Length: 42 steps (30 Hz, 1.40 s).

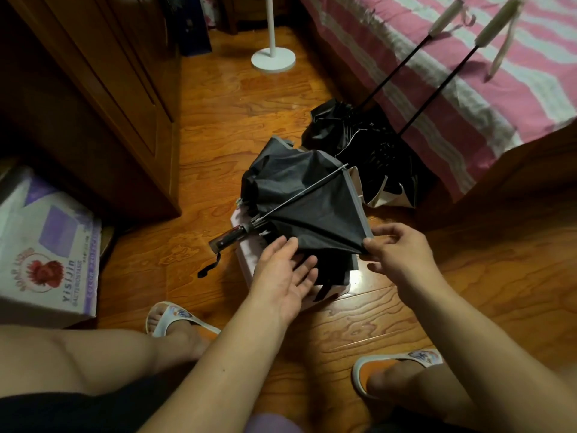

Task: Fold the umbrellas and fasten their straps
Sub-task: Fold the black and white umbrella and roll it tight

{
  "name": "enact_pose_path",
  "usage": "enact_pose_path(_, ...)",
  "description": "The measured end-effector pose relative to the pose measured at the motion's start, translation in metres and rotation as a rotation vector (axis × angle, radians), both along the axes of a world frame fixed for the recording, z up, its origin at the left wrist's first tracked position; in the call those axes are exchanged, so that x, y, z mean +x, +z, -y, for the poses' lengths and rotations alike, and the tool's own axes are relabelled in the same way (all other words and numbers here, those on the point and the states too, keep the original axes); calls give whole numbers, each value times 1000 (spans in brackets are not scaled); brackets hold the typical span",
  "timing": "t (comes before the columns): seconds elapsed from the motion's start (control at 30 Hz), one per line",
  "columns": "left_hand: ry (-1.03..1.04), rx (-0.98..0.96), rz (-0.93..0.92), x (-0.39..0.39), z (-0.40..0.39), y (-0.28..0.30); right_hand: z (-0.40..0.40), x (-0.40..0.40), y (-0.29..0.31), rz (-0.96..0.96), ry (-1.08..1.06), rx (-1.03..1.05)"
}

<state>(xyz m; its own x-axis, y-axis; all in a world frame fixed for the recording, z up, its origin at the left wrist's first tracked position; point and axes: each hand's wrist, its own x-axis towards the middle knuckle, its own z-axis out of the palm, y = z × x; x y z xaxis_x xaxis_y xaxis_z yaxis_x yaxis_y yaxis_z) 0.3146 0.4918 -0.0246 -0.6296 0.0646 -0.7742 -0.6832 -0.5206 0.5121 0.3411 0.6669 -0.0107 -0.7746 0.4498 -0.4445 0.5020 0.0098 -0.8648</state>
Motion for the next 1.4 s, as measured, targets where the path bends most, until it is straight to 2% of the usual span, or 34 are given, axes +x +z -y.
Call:
enact_pose_path(0.07, -34, -59, -21, 3, -2, -1, 1, 1, 1, -1, 6, -19)
enact_pose_path(0.23, -129, -85, 57, 10, -3, -4, 1, 0, 3, -30, -9, -35)
enact_pose_path(0.37, -74, -77, 13, 6, -3, -5, 0, -2, 3, -37, 8, -19)
enact_pose_path(0.57, -48, 59, 28, -10, 0, 5, -4, -3, 3, -37, 27, 0)
enact_pose_path(0.67, 27, 32, -5, -16, 3, 3, -4, -3, 2, -37, 33, 8)
enact_pose_path(0.83, -110, 94, 113, -14, 7, 8, -2, -4, 0, -77, 50, 70)
enact_pose_path(0.93, -149, -27, 56, -10, 6, 4, -3, -4, 0, -94, 40, 89)
enact_pose_path(1.0, -136, -112, 15, -5, 5, 0, -5, -5, 0, -98, 1, 28)
enact_pose_path(1.07, -126, -113, 21, 1, 6, -5, -5, -5, -2, -82, -54, -86)
enact_pose_path(1.27, -84, -188, 32, 4, 11, -25, -2, -4, -26, 132, -141, -499)
enact_pose_path(1.4, -79, -136, 57, 2, 17, -38, 2, -4, -39, 236, -121, -419)
